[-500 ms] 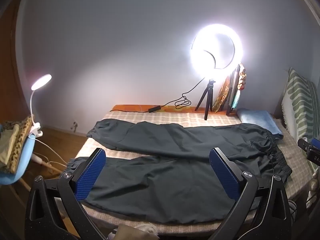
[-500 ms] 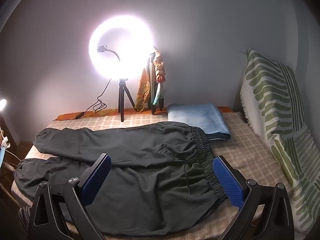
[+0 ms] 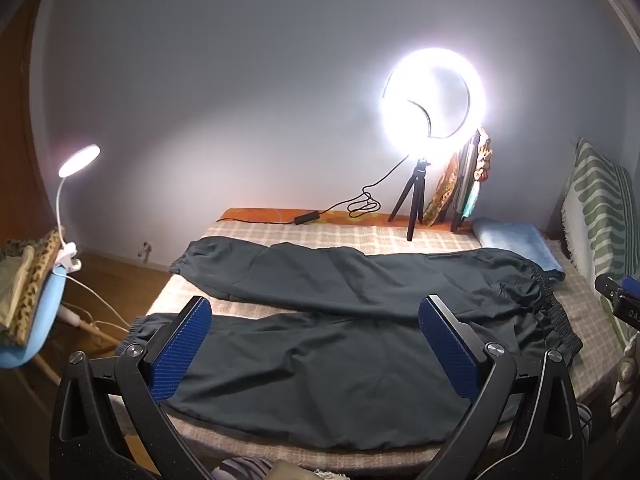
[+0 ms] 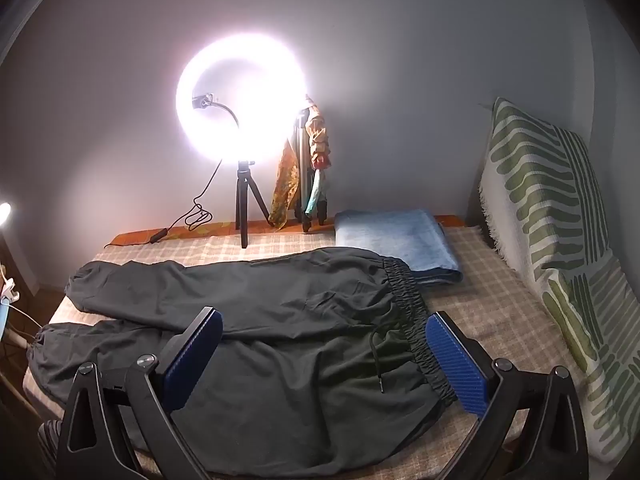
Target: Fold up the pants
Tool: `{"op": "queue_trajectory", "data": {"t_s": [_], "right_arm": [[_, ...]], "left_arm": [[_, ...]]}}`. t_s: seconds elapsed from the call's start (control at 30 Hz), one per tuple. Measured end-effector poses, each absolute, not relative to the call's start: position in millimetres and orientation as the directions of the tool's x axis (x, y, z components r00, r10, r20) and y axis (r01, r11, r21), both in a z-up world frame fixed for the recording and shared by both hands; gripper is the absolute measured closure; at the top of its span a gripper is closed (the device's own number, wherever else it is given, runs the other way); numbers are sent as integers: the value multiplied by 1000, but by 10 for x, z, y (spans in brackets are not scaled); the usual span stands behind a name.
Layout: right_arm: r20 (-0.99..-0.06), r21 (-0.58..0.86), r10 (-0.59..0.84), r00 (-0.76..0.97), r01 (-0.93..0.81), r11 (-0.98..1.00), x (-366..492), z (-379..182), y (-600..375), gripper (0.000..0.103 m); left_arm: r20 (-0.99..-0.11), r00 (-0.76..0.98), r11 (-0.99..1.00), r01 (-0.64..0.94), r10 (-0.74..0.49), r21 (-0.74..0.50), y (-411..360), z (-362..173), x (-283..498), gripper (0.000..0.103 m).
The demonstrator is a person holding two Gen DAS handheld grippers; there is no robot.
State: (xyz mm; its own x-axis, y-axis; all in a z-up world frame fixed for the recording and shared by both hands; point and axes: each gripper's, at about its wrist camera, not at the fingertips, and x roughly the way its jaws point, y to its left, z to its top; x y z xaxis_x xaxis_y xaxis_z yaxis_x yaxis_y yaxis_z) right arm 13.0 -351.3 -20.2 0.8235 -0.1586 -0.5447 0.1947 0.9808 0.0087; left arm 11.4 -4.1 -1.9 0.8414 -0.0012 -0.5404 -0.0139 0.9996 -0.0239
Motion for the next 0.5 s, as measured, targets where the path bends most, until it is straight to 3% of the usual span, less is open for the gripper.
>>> {"op": "queue_trajectory", "data": {"t_s": [0.5], "right_arm": [[-533, 2, -170, 829, 201, 980, 136, -154, -3510, 0]], "left_arm": [[-539, 842, 999, -15, -11, -43, 10, -25, 107, 0]]}}
